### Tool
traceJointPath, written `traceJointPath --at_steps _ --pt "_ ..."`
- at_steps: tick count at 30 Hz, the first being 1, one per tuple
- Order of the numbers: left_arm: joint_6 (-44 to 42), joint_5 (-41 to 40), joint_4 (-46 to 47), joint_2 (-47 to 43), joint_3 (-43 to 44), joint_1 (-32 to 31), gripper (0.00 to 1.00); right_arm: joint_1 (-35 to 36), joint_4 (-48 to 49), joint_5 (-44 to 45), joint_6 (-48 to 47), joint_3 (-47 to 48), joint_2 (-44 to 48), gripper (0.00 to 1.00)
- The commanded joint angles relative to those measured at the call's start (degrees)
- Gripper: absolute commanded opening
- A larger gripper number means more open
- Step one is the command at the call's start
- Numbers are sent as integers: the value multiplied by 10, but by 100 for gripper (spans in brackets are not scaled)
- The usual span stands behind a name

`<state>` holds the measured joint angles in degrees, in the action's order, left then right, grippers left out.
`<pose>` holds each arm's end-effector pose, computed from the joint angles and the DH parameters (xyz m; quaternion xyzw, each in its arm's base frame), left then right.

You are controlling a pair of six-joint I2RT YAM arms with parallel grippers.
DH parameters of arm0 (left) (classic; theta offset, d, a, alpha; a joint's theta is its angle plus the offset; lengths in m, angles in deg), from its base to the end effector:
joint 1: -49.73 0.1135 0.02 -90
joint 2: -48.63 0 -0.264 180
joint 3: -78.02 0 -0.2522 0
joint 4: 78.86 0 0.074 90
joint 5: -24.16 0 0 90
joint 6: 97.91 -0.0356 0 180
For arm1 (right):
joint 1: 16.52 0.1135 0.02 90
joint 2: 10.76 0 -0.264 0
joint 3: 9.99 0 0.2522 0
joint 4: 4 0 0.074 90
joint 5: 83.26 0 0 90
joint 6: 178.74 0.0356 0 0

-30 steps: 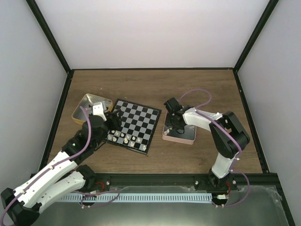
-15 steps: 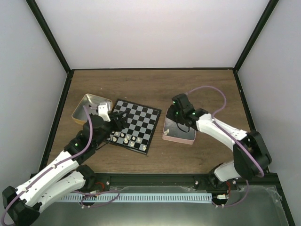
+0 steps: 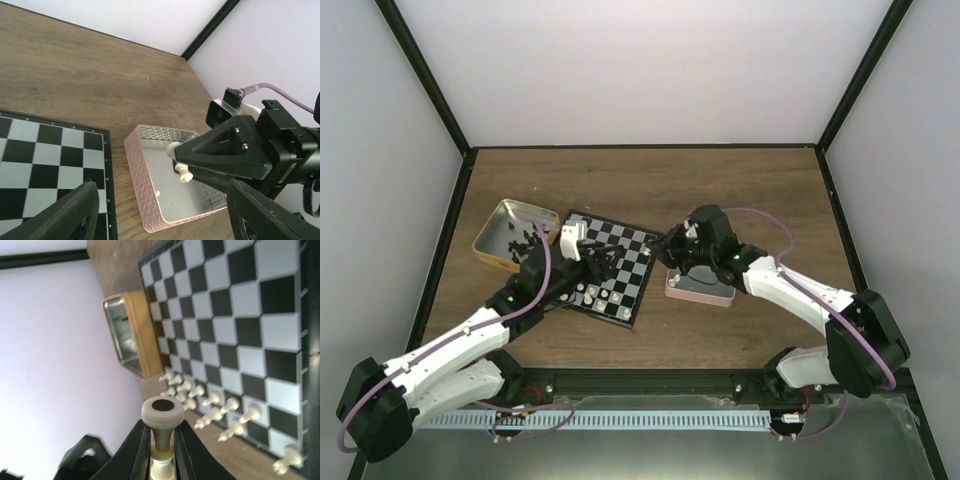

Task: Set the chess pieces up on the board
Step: Place the chess piece on the chessboard.

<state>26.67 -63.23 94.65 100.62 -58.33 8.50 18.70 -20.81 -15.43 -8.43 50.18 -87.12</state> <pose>0.1590 -0.1415 0.2569 0.0598 0.7901 -0.3889 0.4700 0.2289 0.1780 0.2415 0.2459 0.8317 0.4862 0.1068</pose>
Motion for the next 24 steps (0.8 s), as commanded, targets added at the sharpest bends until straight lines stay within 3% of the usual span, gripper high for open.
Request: traceJointPath --at_steps 1,8,17,20,24 --pt "18 11 77 25 -14 -22 72 25 82 -74 110 -1 -11 12" --pt "51 7 116 78 -12 -66 68 48 139 -110 171 -3 -37 12" --pt "85 -40 89 95 -8 -88 38 56 145 -108 181 -4 -43 12" --pt "80 -55 81 93 -7 -88 32 57 146 -108 180 -3 -45 12" --pt "73 -80 73 89 -6 -88 32 59 147 -111 176 -1 -47 12"
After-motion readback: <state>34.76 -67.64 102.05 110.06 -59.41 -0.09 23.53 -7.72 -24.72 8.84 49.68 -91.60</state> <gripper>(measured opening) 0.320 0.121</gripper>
